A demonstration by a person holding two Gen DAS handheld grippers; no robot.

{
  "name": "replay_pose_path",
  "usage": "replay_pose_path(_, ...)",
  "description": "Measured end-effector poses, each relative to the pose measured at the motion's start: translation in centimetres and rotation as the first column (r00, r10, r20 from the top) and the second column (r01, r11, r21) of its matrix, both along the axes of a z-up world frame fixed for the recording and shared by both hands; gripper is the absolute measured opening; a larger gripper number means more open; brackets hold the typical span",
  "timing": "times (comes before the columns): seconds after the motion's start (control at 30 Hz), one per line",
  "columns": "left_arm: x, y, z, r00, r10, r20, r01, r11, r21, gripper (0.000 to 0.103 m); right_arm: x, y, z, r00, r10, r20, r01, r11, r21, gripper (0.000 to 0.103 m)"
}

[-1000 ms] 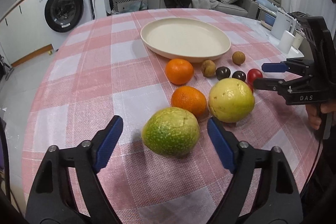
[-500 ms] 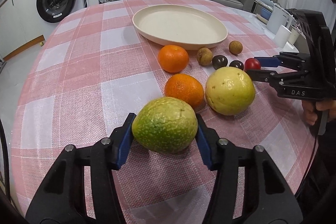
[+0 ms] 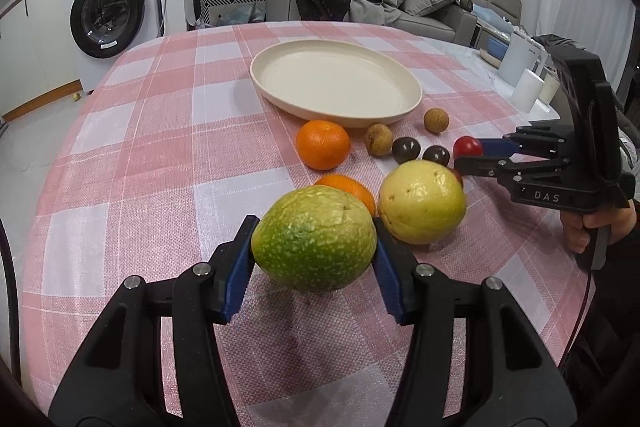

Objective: Organize fruits
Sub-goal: 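Lift and carry the green citrus and red tomato over the cream plate with both tools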

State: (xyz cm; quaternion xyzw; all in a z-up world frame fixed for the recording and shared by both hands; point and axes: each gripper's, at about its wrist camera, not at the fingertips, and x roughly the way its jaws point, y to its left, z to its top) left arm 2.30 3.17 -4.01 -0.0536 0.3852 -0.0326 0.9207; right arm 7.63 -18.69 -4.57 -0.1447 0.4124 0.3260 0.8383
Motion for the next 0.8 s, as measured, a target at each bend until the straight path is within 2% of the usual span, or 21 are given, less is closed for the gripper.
replay_pose_path(0.3,0.5,0.2,1.3,0.999,0.017,0.048,-0.017,1.0,0.002,0.051,-0.4,-0.8,1.8,0.999,-0.014,0.049,0.011,0.998,0.063,0.026)
replay_pose_path(0.6,1.9,0.1,2.2,0.998,0.018,0.063,-0.019,1.0,0.006,0.051,-0.1,-0.9,1.2,1.0,-0.013,0.017,0.012,0.999,0.049,0.03)
replay_pose_path(0.8,2.8,0.0,2.1,0.998,0.014,0.066,-0.015,1.0,0.009,0.051,0.1,0.0,0.0,1.0,-0.007,-0.009,0.007,1.0,0.004,0.03)
